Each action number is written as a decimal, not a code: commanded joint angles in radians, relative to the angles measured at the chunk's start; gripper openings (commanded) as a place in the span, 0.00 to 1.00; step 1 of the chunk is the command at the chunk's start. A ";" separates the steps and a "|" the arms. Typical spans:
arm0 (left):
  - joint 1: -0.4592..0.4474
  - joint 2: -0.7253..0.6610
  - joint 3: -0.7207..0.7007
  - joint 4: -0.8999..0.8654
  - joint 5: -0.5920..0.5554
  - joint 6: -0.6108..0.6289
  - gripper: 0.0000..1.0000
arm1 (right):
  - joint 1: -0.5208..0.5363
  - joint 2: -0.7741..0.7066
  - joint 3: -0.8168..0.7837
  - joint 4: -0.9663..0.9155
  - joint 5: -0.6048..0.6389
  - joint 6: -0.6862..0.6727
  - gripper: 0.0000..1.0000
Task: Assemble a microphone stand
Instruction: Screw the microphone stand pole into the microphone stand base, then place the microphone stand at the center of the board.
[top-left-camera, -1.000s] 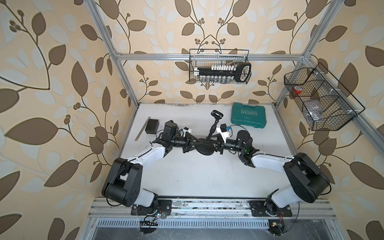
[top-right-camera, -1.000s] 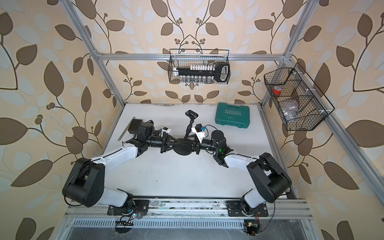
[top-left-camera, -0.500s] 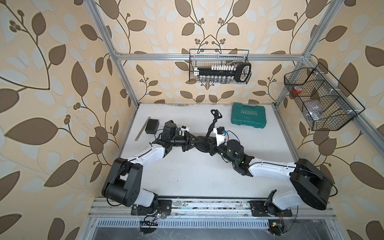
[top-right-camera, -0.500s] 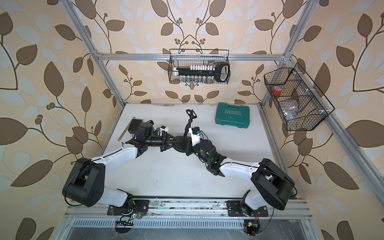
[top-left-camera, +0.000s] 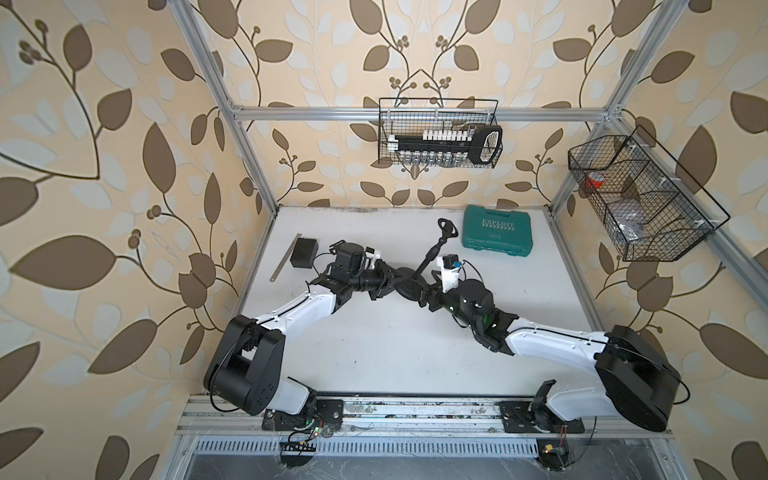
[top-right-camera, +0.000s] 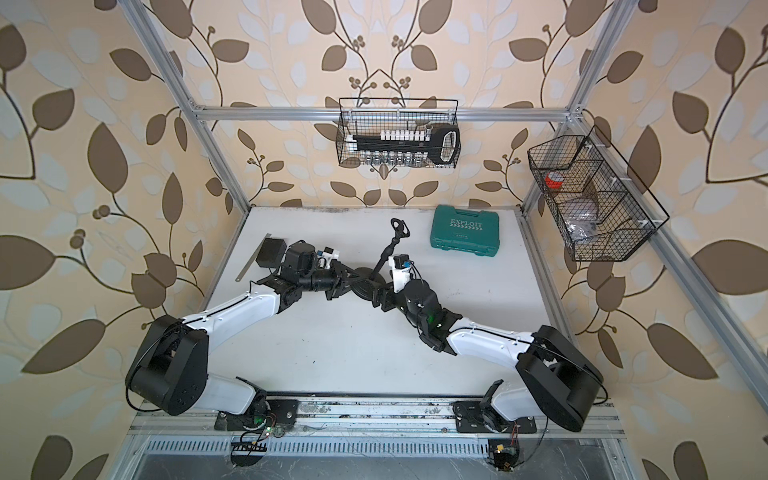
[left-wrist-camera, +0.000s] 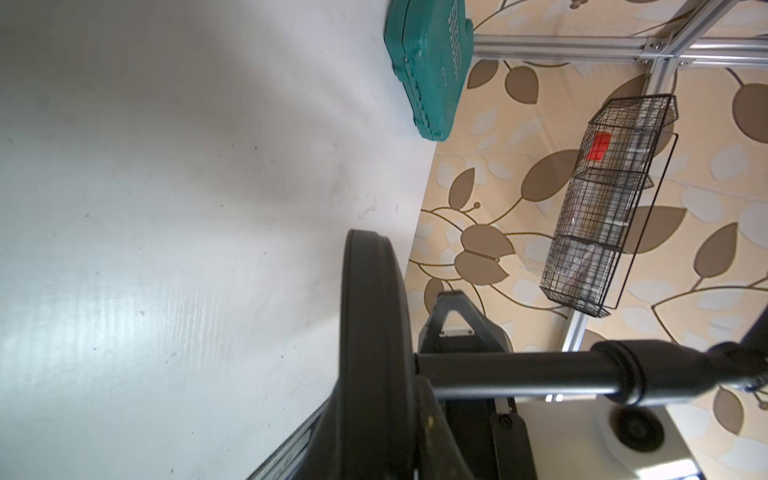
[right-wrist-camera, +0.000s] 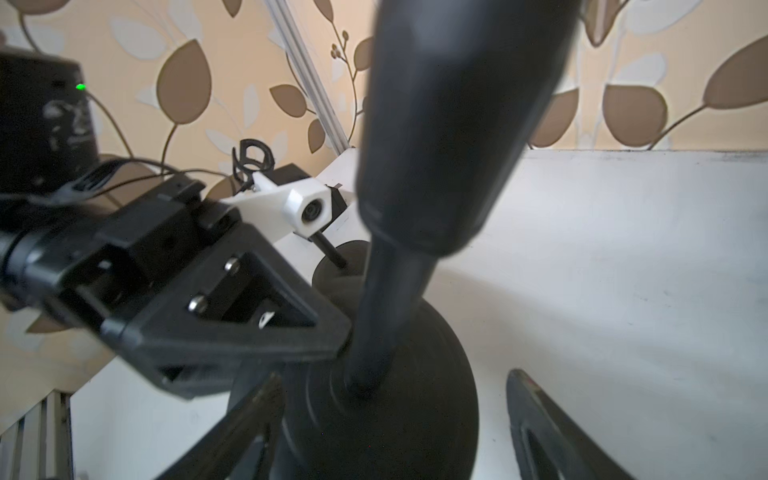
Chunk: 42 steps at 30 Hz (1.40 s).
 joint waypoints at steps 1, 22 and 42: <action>-0.014 -0.006 0.078 0.014 -0.045 0.102 0.00 | -0.039 -0.095 -0.071 -0.115 -0.106 -0.065 0.85; -0.137 0.586 0.442 0.111 -0.007 0.111 0.23 | -0.423 -0.482 -0.291 -0.441 -0.071 0.101 0.97; -0.172 0.392 0.281 -0.163 -0.179 0.225 0.99 | -0.488 -0.446 -0.249 -0.524 0.011 0.059 0.99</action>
